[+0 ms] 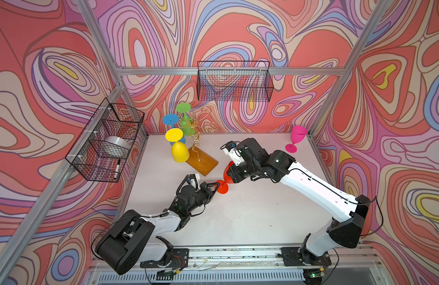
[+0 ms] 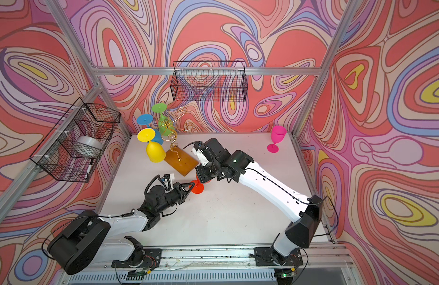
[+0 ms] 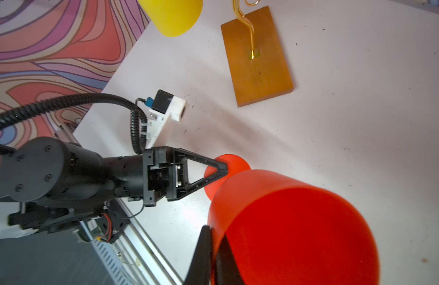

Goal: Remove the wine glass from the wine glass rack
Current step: 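Open the left gripper off the foot while the right gripper lifts the glass away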

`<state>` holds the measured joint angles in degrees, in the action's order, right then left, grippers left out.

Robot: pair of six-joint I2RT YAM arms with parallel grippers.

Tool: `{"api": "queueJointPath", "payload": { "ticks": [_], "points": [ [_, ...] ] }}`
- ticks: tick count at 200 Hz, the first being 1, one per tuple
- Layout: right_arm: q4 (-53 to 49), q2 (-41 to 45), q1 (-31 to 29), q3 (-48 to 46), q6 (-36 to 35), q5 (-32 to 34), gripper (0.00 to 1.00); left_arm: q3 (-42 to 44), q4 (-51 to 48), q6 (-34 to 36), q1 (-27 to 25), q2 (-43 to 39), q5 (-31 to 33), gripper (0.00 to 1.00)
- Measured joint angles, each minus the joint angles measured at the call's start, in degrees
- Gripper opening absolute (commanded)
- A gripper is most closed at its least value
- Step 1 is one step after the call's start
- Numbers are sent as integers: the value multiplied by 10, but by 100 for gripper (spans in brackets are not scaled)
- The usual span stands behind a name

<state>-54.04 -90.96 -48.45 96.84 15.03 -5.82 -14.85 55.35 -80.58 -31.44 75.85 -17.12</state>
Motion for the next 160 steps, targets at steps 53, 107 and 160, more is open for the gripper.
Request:
{"api": "queueJointPath", "payload": {
  "ticks": [53,107,160],
  "points": [
    [-14,-8,3,17,-2,14,0,0,-3,5,4,-17,-3,59],
    [-38,-11,5,52,-9,50,0,5,-76,35,5,-113,5,86],
    [-52,-17,25,55,-21,82,0,10,-240,91,7,-271,33,100]
  ]
}}
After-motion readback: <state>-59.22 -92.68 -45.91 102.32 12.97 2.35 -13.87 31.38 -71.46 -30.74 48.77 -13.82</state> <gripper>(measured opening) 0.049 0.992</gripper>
